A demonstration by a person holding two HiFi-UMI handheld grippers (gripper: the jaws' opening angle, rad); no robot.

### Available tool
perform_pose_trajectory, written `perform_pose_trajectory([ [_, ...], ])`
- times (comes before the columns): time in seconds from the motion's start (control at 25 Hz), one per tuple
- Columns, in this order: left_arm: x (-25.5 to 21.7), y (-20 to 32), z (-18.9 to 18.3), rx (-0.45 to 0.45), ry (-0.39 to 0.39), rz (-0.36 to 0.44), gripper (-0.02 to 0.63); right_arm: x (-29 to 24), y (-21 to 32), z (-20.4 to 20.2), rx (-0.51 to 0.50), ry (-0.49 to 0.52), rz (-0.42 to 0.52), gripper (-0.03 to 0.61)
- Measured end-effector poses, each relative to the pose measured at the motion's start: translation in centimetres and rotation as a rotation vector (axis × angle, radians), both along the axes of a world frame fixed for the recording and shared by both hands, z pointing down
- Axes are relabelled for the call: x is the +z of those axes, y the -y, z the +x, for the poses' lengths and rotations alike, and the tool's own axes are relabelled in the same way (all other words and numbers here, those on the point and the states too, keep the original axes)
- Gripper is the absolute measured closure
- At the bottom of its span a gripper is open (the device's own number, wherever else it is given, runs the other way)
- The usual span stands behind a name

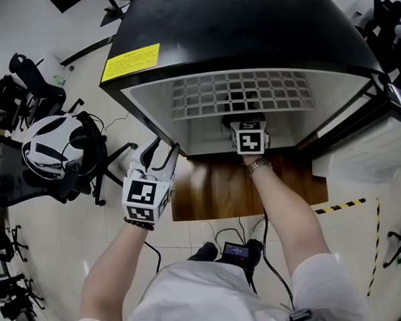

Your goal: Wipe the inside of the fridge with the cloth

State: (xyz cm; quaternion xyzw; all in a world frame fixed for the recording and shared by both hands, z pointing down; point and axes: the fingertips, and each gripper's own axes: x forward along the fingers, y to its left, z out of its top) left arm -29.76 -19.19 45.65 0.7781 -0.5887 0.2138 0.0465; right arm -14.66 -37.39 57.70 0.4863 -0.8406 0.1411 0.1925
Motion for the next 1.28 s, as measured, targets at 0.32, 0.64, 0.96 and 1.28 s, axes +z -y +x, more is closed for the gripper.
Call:
perform_pose_trajectory([
  [0.32,0.1,0.0,-0.1,-0.014,0.003,-0.006,0.436,-0.5,1.4,5.4,0.073,-0.027,0.021,0.459],
  [0.64,0.0,0.1,0.1,-0.032,-0.011,-0.005,0.436,-0.3,1.8,10.4,0.152,-0.095,0.006,0.459],
  [0.96,0.3,0.0,0.0,-0.041,-0.012,-0.015,0.436,-1.3,1.4,11.3,0.167,-0.094,0.028,0.459],
  [1.28,0.0,0.2,0.2,-0.034,-0.023,-0.011,0.436,-5.8,-3.8,2.4,-0.048,0.071,0.103,0.459],
])
